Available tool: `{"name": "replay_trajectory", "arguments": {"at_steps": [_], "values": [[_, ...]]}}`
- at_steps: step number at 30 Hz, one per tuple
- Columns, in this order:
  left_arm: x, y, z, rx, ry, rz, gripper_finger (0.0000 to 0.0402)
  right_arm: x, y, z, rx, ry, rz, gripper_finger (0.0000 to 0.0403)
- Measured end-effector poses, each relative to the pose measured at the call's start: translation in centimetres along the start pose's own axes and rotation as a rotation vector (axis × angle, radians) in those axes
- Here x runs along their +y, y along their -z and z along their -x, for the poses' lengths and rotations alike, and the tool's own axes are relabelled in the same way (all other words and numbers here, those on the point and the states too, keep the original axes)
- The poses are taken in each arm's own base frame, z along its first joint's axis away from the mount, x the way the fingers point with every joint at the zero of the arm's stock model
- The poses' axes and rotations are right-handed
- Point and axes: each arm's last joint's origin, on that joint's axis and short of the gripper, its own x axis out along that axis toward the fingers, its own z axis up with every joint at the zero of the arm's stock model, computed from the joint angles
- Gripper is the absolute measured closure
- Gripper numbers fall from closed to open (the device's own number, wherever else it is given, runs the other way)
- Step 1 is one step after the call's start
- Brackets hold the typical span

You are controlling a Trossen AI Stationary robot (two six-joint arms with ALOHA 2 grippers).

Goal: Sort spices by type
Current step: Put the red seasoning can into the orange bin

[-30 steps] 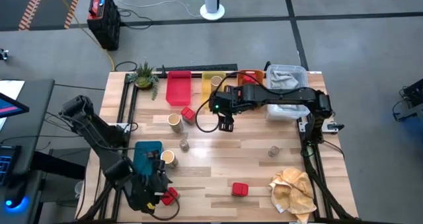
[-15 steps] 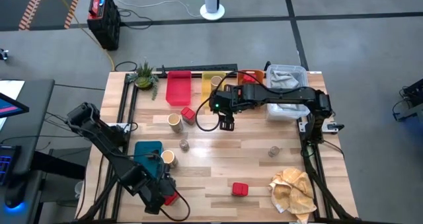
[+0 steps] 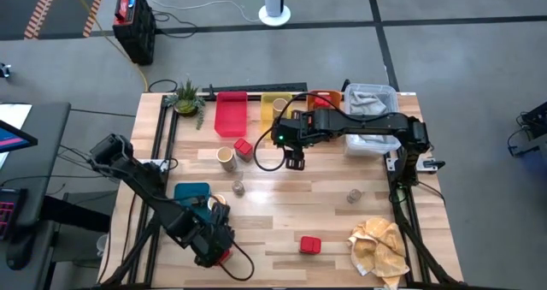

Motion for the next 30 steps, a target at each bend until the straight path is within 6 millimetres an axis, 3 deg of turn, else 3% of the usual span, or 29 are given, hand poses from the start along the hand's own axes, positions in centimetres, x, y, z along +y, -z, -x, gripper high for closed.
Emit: {"name": "replay_trajectory", "arguments": {"at_steps": [5, 14, 20, 30], "values": [[1.0, 0.1, -0.3, 0.049, 0.069, -0.003, 0.0178, 0.0, 0.3, 0.0, 0.027, 0.0, -0.007, 0.0127], [2.6, -0.2, 3.4, -0.066, 0.092, 0.091, 0.0178, 0.0, 0.3, 0.0, 0.033, 0.0, -0.019, 0.0127], [0.4, -0.1, 4.6, -0.109, 0.27, 0.086, 0.0178, 0.2, 0.3, 0.1, 0.034, -0.002, -0.013, 0.0127], [-2.8, 1.3, 2.1, -0.083, 0.151, -0.154, 0.0178, -0.1, 0.3, 0.0, 0.03, 0.001, -0.021, 0.0127]]}}
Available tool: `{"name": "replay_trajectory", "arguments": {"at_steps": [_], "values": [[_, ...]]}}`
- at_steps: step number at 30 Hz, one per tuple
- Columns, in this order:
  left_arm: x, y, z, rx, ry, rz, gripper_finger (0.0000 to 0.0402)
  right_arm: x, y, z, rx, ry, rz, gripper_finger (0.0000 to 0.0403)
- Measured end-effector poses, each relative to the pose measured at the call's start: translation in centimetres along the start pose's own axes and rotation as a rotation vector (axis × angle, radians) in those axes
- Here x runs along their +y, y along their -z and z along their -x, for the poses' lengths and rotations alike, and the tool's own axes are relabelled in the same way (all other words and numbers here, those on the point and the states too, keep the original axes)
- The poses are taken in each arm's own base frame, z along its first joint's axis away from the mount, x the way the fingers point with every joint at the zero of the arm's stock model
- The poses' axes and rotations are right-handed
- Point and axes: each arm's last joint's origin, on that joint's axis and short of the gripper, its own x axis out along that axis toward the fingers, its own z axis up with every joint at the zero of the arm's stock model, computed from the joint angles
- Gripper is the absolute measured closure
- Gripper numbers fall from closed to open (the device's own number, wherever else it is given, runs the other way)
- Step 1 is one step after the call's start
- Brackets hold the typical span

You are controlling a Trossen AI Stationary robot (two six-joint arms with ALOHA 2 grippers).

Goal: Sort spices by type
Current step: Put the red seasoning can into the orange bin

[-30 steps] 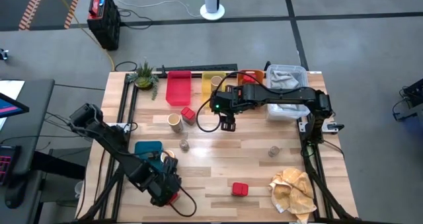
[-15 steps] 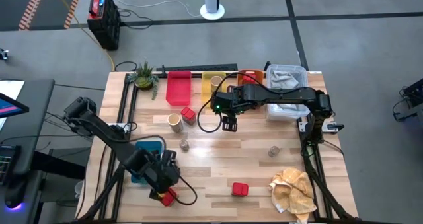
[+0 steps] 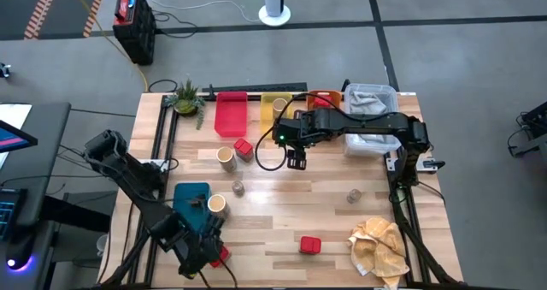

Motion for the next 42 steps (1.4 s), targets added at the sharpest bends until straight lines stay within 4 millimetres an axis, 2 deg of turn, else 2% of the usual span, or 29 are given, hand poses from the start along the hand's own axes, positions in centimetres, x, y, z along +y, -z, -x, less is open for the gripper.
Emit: {"name": "replay_trajectory", "arguments": {"at_steps": [6, 11, 20, 24, 28, 34, 38, 42], "values": [[-0.7, 0.2, -1.6, 0.036, -0.015, -0.101, 0.0178, 0.0, 0.0, 0.0, 0.001, 0.0, 0.001, 0.0127], [-0.3, 0.1, -2.1, 0.033, -0.087, -0.133, 0.0178, 0.0, 0.0, 0.0, -0.001, 0.0, 0.001, 0.0127], [3.5, 0.2, -2.5, 0.077, -0.499, -0.142, 0.0178, 0.6, -0.1, 0.1, -0.009, -0.006, 0.015, 0.0127], [4.9, 0.3, -1.7, 0.066, -0.673, -0.081, 0.0178, 0.6, 0.1, 0.1, 0.008, -0.006, 0.019, 0.0127], [5.2, 0.1, -0.6, 0.019, -0.638, -0.017, 0.0178, 0.6, 0.4, 0.1, 0.032, -0.005, 0.023, 0.0127], [5.0, -0.5, 0.8, -0.045, -0.358, 0.125, 0.0178, 0.5, 0.4, 0.1, 0.034, -0.005, 0.023, 0.0127], [4.5, -0.7, 0.1, -0.02, -0.229, 0.049, 0.0178, 0.5, 0.2, 0.1, 0.022, -0.005, 0.02, 0.0127], [4.2, -0.5, -1.1, 0.036, -0.217, -0.089, 0.0178, 0.8, 0.2, 0.2, 0.019, -0.007, 0.026, 0.0127]]}}
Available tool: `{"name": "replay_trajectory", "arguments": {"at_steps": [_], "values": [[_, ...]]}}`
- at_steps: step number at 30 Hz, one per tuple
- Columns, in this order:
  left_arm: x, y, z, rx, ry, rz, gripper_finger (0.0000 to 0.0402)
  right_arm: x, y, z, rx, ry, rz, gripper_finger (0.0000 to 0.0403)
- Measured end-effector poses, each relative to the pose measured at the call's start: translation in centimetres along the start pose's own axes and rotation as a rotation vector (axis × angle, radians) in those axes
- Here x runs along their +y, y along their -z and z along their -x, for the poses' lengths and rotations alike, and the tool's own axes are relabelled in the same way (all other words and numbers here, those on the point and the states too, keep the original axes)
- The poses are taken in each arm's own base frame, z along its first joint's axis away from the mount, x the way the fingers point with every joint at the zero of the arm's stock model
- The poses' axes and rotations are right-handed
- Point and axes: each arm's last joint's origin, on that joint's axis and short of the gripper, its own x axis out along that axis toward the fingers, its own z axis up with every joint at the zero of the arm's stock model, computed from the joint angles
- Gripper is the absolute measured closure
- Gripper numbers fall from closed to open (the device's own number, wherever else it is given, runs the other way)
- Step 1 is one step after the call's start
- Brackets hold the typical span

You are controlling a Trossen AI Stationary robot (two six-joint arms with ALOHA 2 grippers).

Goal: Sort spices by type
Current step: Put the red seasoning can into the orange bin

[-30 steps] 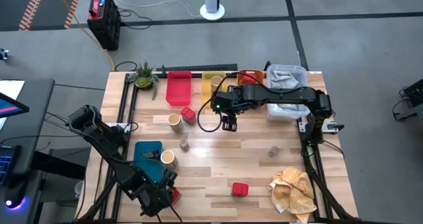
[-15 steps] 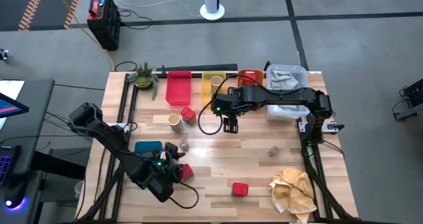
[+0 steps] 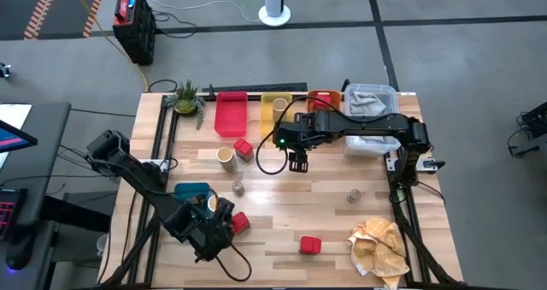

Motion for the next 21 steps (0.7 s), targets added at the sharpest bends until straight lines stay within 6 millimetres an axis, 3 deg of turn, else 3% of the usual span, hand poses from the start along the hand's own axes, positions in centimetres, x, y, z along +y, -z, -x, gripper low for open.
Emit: {"name": "replay_trajectory", "arguments": {"at_steps": [6, 11, 13, 17, 21], "values": [[-0.2, 0.2, -2.8, 0.087, -0.061, -0.147, 0.0178, 0.2, 0.0, 0.1, 0.0, -0.003, 0.01, 0.0127], [0.8, 0.5, -5.8, 0.168, -0.411, -0.205, 0.0178, 0.2, 0.0, 0.1, 0.0, -0.003, 0.01, 0.0127], [1.2, 0.6, -6.4, 0.191, -0.476, -0.233, 0.0178, 0.2, 0.0, 0.1, 0.001, -0.003, 0.01, 0.0127], [1.5, 0.7, -6.6, 0.204, -0.484, -0.236, 0.0178, 0.2, 0.2, 0.1, 0.024, -0.002, 0.007, 0.0127], [1.9, 0.8, -4.8, 0.176, -0.477, -0.138, 0.0178, 0.2, 0.4, 0.1, 0.037, -0.002, 0.01, 0.0127]]}}
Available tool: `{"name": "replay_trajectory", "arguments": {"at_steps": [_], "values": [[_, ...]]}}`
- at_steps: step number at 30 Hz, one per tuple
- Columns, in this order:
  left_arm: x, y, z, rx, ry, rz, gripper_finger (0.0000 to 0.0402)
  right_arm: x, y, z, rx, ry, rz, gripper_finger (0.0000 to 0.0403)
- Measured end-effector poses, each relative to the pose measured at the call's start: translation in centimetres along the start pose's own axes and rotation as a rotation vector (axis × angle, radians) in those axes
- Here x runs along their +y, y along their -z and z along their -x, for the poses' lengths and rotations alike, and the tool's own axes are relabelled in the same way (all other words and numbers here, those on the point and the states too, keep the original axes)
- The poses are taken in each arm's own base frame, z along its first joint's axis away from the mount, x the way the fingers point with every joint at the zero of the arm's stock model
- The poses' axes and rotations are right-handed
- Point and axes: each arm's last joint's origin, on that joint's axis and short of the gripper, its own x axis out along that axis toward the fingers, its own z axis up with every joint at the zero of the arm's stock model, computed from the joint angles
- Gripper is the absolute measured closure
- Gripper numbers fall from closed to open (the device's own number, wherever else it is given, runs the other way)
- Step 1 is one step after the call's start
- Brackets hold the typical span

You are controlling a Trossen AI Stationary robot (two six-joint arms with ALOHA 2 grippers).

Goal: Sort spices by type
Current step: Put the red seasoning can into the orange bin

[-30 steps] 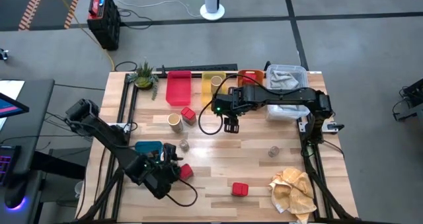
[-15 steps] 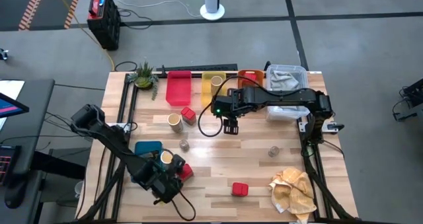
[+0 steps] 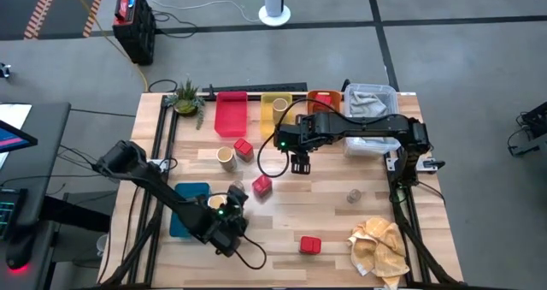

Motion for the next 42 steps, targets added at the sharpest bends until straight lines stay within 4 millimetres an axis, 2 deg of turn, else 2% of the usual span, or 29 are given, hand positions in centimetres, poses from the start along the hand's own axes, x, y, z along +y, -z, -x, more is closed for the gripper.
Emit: {"name": "replay_trajectory", "arguments": {"at_steps": [6, 11, 16, 20, 23, 26, 29, 35, 38, 42], "values": [[3.7, 1.1, 3.8, -0.087, 0.08, 0.28, 0.0178, 0.0, -0.2, 0.1, -0.032, -0.011, 0.119, 0.0127], [7.1, 2.6, 7.0, -0.191, 0.107, 0.475, 0.0178, 1.3, -1.9, 0.3, -0.22, -0.186, 0.224, 0.0127], [8.4, 4.7, 8.2, -0.281, 0.116, 0.603, 0.0178, 3.4, -2.4, 0.0, -0.317, -0.19, 0.35, 0.0127], [8.2, 6.2, 6.9, -0.349, 0.102, 0.719, 0.0178, 4.6, -2.1, -0.5, -0.319, -0.196, 0.399, 0.0127], [8.0, 6.7, 5.3, -0.371, 0.11, 0.796, 0.0178, 4.8, -1.3, -1.9, -0.261, -0.206, 0.368, 0.0127], [8.4, 6.6, 4.0, -0.381, 0.126, 0.851, 0.0178, 3.9, -0.3, -3.3, -0.194, -0.198, 0.301, 0.0127], [9.2, 6.2, 2.9, -0.391, 0.132, 0.942, 0.0178, 2.7, 0.6, -3.3, -0.202, -0.169, 0.229, 0.0127], [9.9, 5.5, 0.2, -0.374, 0.2, 1.014, 0.0176, 0.4, 2.8, -0.4, -0.412, 0.02, 0.083, 0.0127], [9.9, 5.2, -1.3, -0.347, 0.218, 0.996, 0.017, -0.4, 4.2, 1.5, -0.591, 0.11, 0.008, 0.0127], [10.6, 4.4, -2.8, -0.319, 0.203, 0.945, 0.0152, -0.9, 6.0, 3.6, -0.838, 0.14, -0.06, 0.0127]]}}
